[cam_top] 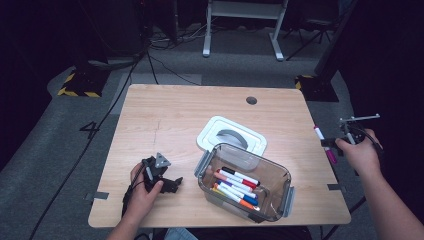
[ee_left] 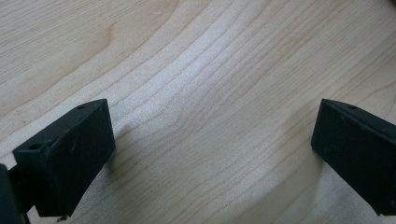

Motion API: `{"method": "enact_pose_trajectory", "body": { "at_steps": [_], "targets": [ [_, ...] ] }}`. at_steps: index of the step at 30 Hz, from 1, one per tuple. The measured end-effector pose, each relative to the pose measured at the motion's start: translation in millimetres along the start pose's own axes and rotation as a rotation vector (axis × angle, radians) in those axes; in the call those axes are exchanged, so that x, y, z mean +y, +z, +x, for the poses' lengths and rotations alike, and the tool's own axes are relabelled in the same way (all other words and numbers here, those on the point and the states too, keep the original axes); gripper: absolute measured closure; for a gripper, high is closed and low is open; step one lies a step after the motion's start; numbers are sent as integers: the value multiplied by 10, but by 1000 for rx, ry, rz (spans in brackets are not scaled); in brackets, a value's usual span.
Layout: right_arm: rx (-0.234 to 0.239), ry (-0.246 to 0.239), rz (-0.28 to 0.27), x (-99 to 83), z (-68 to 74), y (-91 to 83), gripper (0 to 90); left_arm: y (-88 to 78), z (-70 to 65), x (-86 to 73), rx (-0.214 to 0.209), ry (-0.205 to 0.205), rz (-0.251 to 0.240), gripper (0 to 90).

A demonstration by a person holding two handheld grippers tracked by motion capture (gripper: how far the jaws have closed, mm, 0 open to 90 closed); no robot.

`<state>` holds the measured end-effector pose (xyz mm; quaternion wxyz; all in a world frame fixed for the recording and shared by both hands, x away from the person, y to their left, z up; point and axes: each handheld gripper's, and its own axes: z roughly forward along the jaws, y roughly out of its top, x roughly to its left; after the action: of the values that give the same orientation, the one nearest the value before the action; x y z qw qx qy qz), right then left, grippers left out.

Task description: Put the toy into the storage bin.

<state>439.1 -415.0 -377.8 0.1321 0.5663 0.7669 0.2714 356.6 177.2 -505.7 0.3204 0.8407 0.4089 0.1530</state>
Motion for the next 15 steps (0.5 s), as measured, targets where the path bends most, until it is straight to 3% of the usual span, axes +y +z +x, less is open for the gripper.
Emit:
{"method": "enact_pose_trajectory", "body": {
  "at_steps": [7,15],
  "targets": [
    [48,-74,-23,165,280,-177,770,3,2,1,-7,-1,-1,0],
    [114,-185,-47,297,705,-383,770,-16,-13,-15,3,-4,4,1]
  ]
}}
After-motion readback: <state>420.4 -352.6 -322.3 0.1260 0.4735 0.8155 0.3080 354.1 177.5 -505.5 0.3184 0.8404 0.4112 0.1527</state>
